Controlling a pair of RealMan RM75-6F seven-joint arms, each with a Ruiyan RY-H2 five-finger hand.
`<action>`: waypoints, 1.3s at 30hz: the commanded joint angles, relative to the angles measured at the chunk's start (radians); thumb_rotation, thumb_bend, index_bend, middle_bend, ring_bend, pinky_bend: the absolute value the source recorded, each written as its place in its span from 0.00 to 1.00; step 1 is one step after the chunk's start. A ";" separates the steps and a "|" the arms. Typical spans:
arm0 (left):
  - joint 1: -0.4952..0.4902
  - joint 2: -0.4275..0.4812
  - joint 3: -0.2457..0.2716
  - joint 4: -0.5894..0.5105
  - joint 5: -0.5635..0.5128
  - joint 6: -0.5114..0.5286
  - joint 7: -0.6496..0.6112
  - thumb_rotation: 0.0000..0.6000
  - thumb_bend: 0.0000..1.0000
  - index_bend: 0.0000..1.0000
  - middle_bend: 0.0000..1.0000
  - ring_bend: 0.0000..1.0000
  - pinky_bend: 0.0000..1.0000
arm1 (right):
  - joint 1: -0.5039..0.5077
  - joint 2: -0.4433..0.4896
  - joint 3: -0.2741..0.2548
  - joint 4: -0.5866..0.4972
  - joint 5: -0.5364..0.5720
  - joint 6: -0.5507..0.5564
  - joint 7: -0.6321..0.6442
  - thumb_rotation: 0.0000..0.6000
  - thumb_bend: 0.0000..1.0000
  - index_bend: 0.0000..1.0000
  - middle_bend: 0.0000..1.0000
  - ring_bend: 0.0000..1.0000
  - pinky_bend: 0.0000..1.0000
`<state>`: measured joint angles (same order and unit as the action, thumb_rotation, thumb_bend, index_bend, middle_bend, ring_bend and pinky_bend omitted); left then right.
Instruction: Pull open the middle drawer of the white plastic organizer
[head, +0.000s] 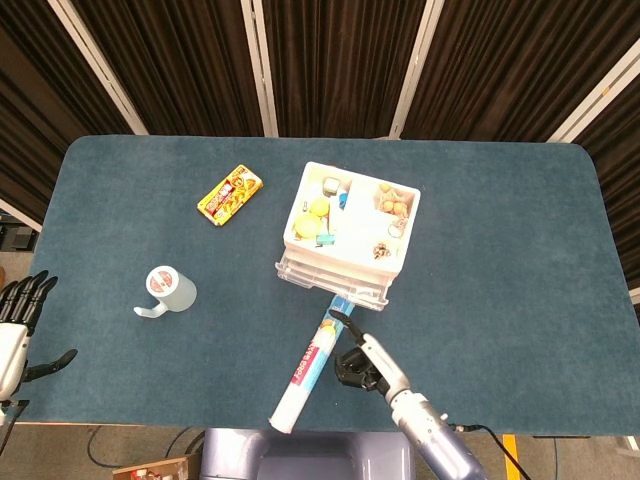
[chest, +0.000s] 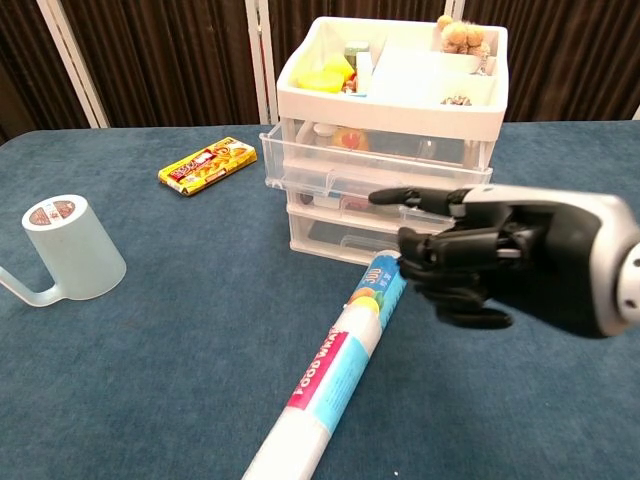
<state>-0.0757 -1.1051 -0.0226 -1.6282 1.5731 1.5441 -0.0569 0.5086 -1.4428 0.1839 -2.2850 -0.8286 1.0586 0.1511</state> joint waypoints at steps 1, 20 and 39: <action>0.000 -0.002 -0.002 0.001 0.003 0.005 0.004 1.00 0.00 0.00 0.00 0.00 0.04 | -0.021 0.050 -0.043 -0.044 -0.087 0.086 -0.119 1.00 0.72 0.03 0.93 0.87 0.95; 0.000 -0.003 -0.005 0.004 -0.002 0.005 -0.002 1.00 0.00 0.00 0.00 0.00 0.04 | 0.084 0.092 0.022 -0.009 0.076 0.154 -0.386 1.00 0.72 0.02 0.93 0.87 0.95; -0.003 0.003 -0.008 -0.001 -0.013 -0.008 -0.010 1.00 0.00 0.00 0.00 0.00 0.04 | 0.223 0.042 0.090 0.021 0.323 0.197 -0.517 1.00 0.72 0.31 0.94 0.89 0.95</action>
<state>-0.0787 -1.1021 -0.0302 -1.6296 1.5600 1.5363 -0.0668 0.7296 -1.3968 0.2747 -2.2618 -0.5072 1.2522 -0.3635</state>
